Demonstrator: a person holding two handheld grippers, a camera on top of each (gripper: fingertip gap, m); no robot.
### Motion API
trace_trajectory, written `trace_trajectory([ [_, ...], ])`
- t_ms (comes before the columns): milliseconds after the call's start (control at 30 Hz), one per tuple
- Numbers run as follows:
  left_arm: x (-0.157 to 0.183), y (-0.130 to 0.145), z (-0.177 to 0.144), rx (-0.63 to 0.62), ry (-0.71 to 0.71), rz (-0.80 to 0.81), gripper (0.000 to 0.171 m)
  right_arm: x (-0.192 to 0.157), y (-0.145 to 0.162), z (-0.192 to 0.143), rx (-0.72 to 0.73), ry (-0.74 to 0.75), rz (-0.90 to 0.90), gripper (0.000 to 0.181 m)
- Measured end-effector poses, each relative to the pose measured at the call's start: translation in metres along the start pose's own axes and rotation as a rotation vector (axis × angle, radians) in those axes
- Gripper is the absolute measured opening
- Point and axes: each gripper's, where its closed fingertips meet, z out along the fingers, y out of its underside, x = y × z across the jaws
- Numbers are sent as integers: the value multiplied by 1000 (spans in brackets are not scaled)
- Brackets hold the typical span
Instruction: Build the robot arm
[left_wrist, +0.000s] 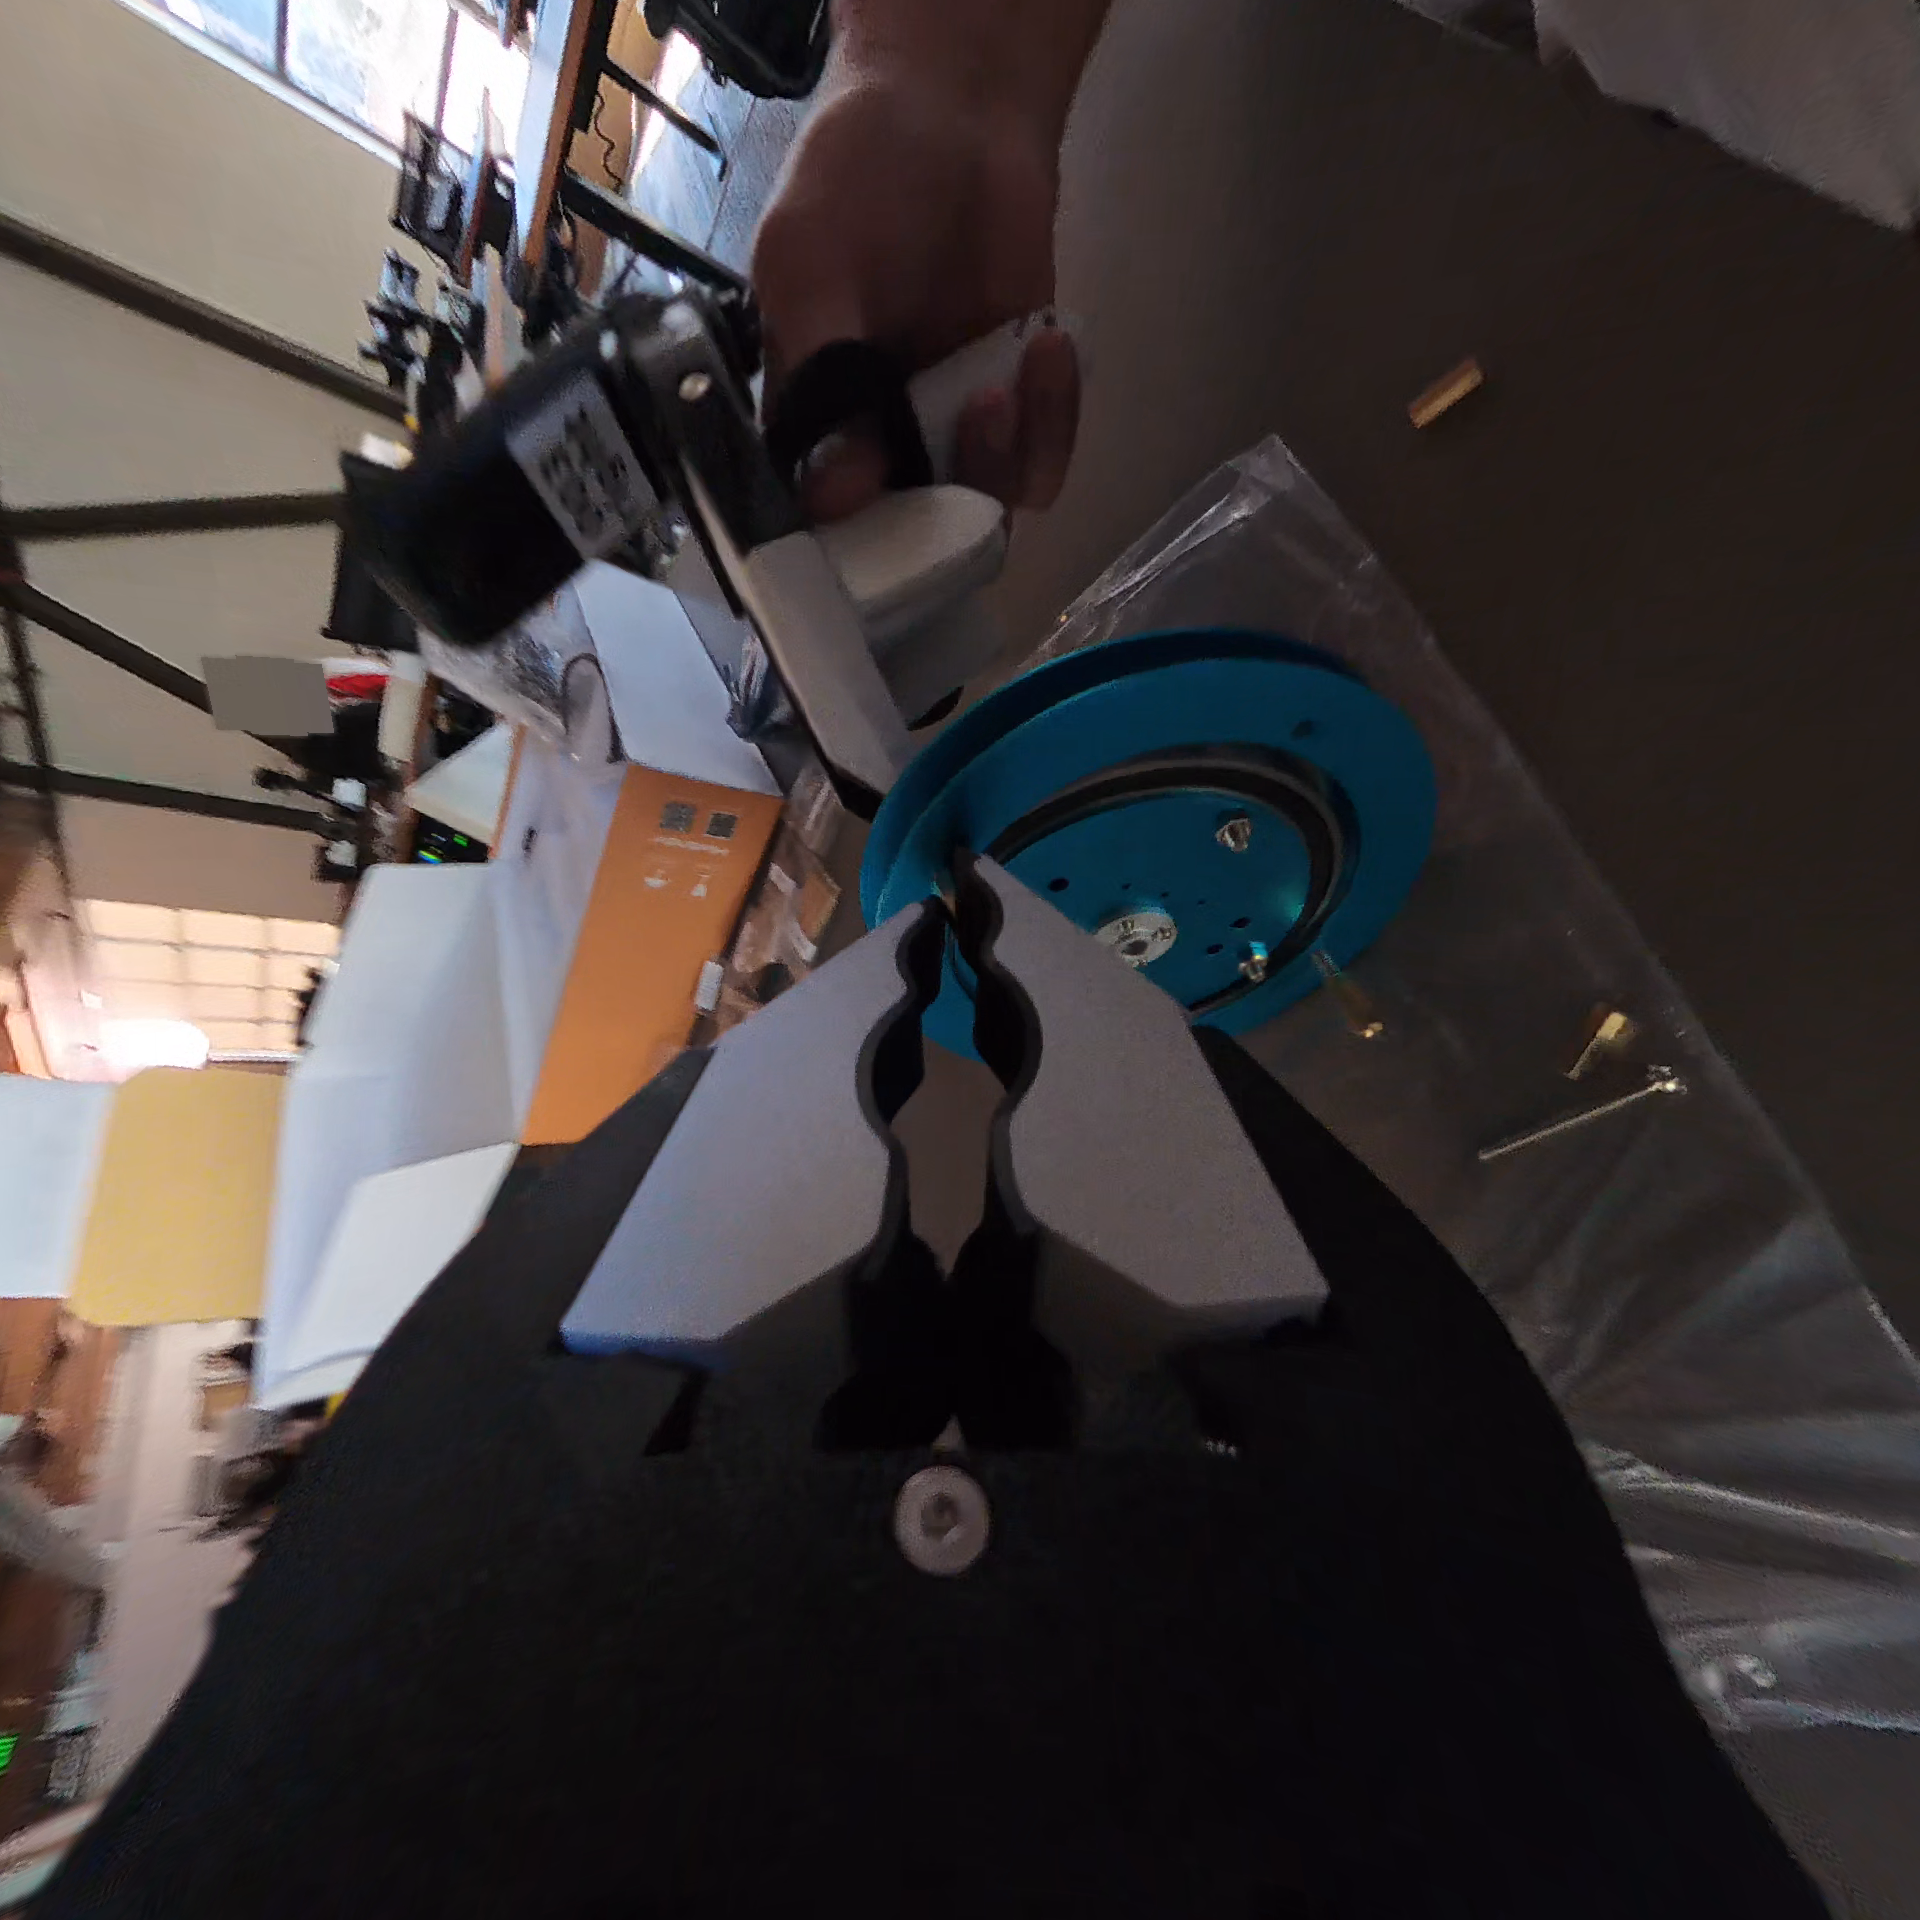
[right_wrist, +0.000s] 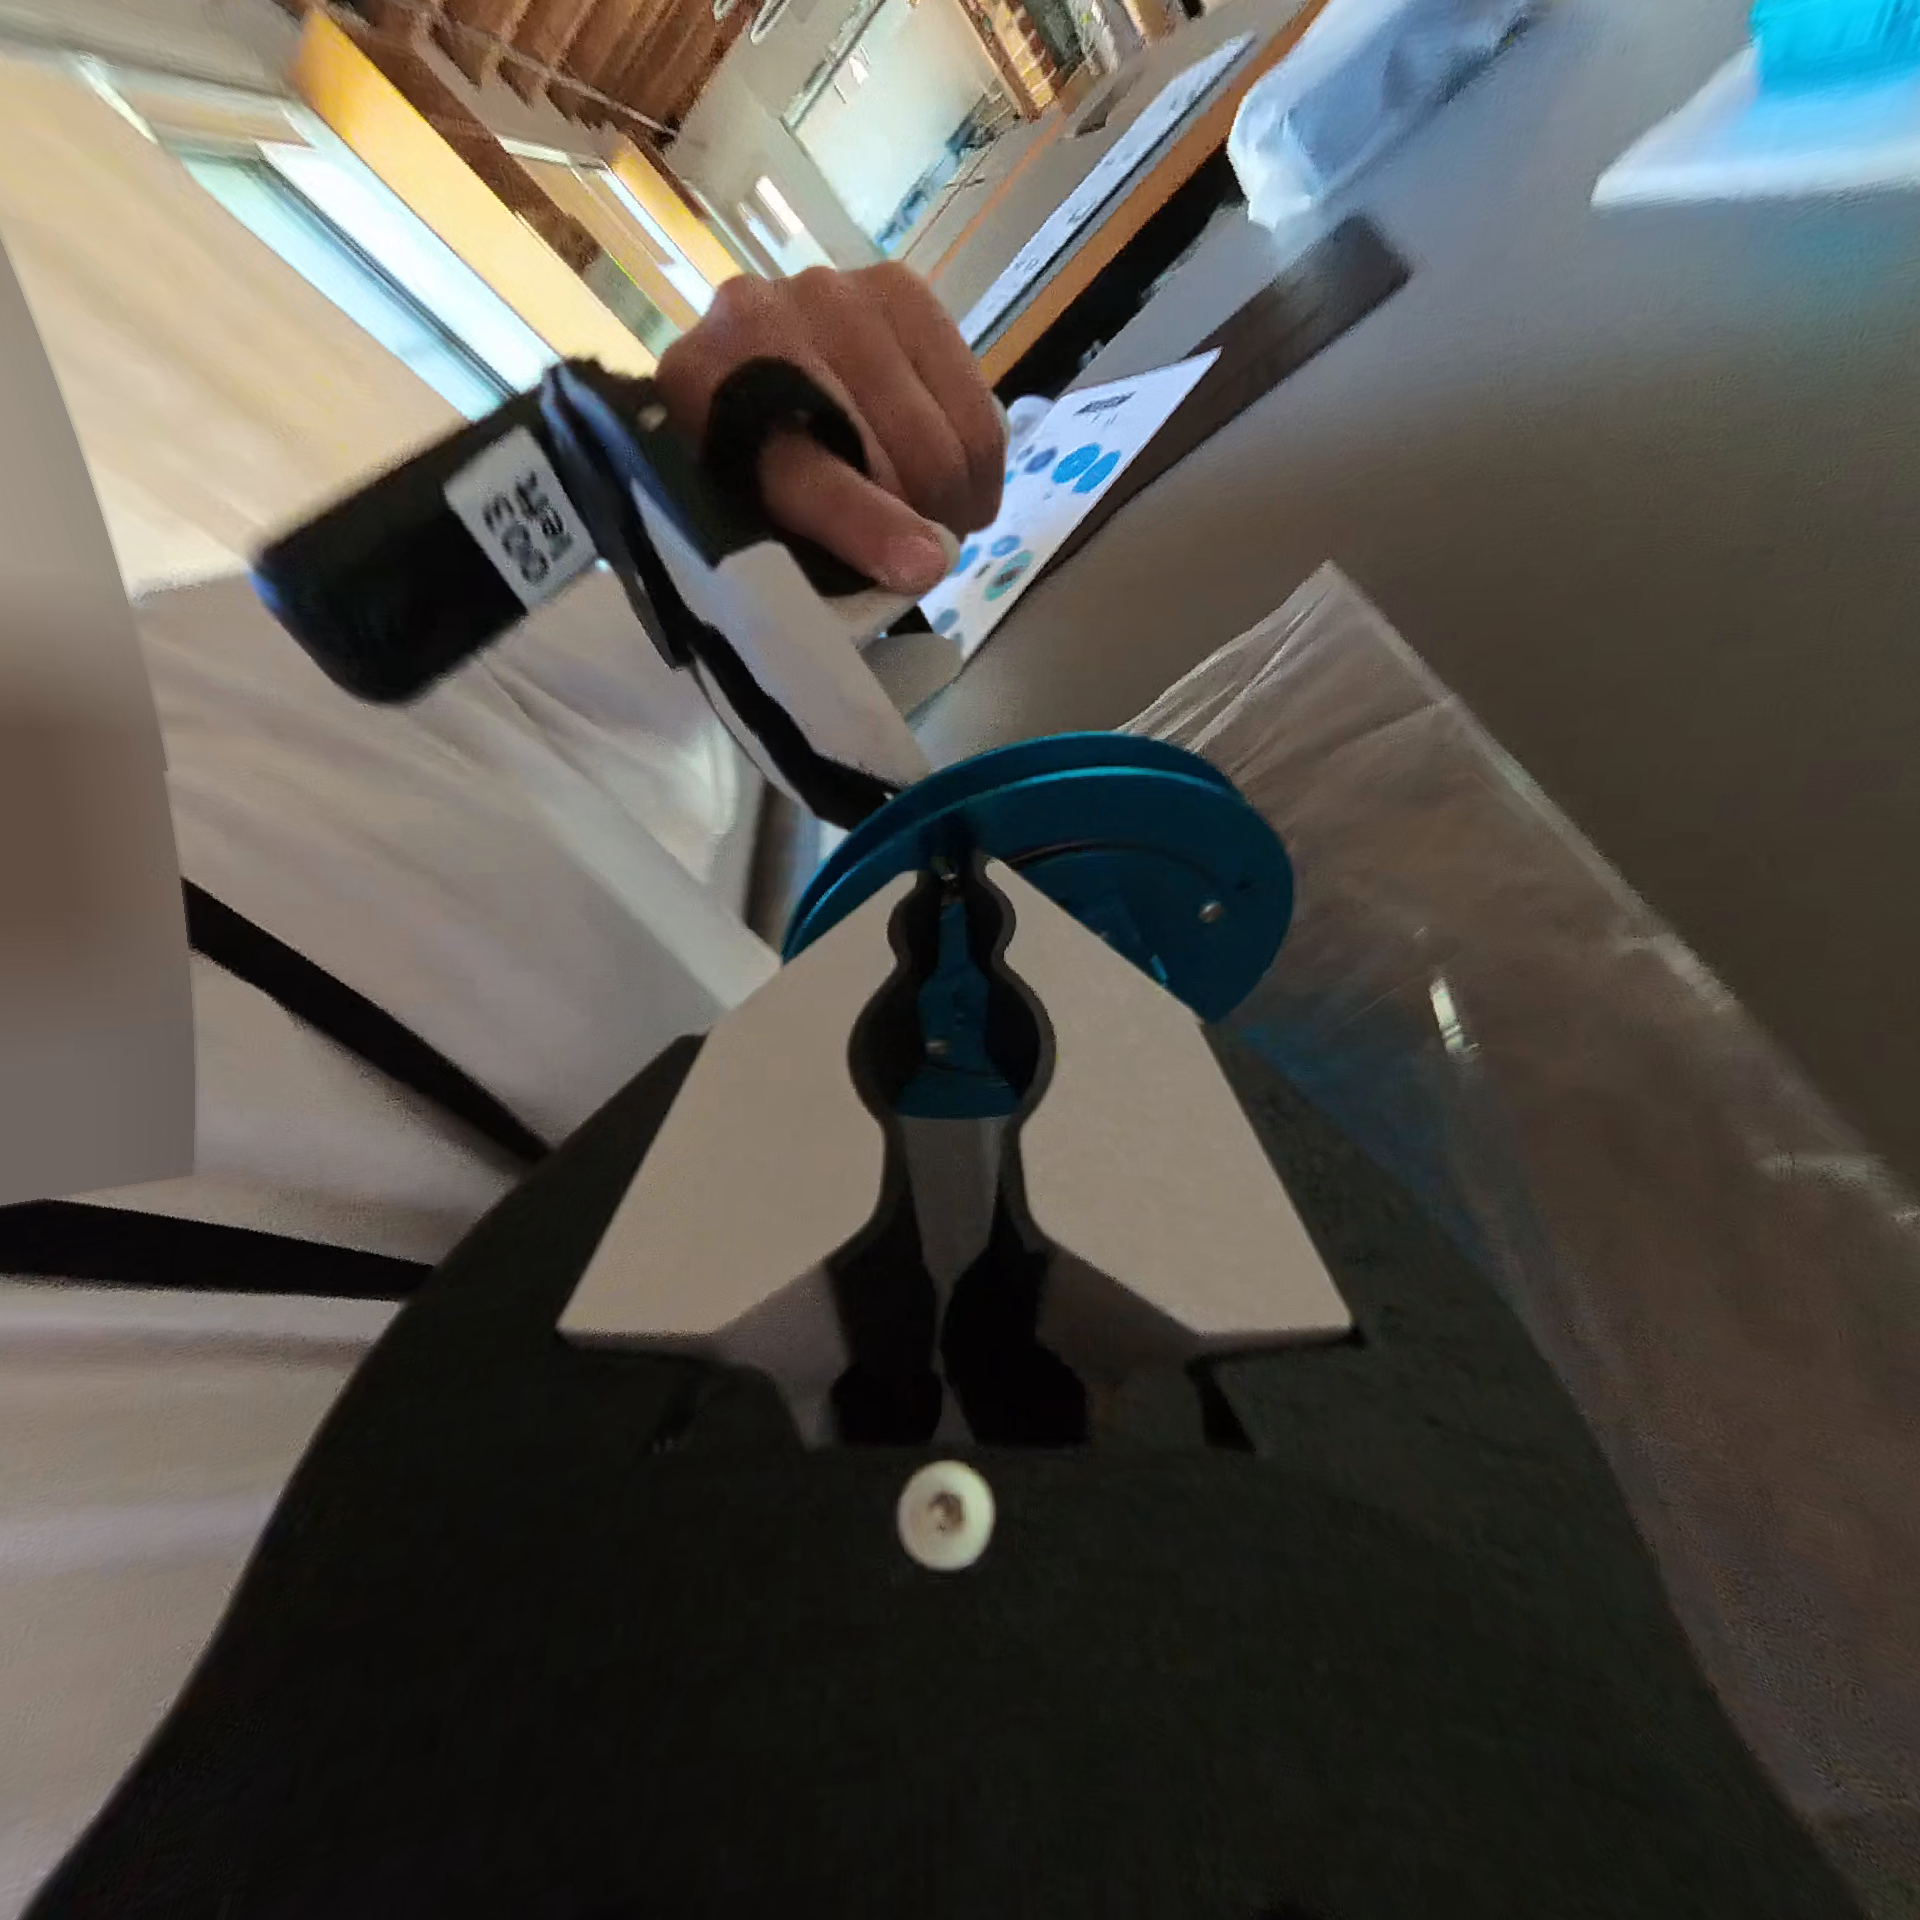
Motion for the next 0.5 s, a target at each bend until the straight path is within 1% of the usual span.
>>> trace_trajectory([
  [67,0,-4,-1,-2,-34,78,0,-5,3,0,-27,-76,198,3],
  [133,-3,-2,-1,-32,-76,142,0,-8,5,-1,-47,-146,385,3],
  [200,-4,-3,-1,-31,-101,140,0,-9,6,-1,-39,-172,423,3],
  [267,-5,-3,-2,-2,-108,36,0,-8,6,-1,-33,-152,383,3],
  [333,-12,-2,-7,57,-119,-162,0,-2,4,-4,-23,-108,322,3],
  [367,-15,-2,-12,108,-105,-300,0,1,3,-5,-19,-85,289,3],
  [400,-16,0,-15,151,-63,-476,4,4,1,-7,-13,-62,256,4],
  [433,-18,6,-15,178,-14,-686,12,7,0,-8,-7,-41,222,4],
  [467,-18,12,-15,203,43,-917,17,9,-1,-9,-1,-20,193,3],
  [500,-16,15,-14,249,130,-1146,24,11,-2,-9,2,-4,167,3],
])
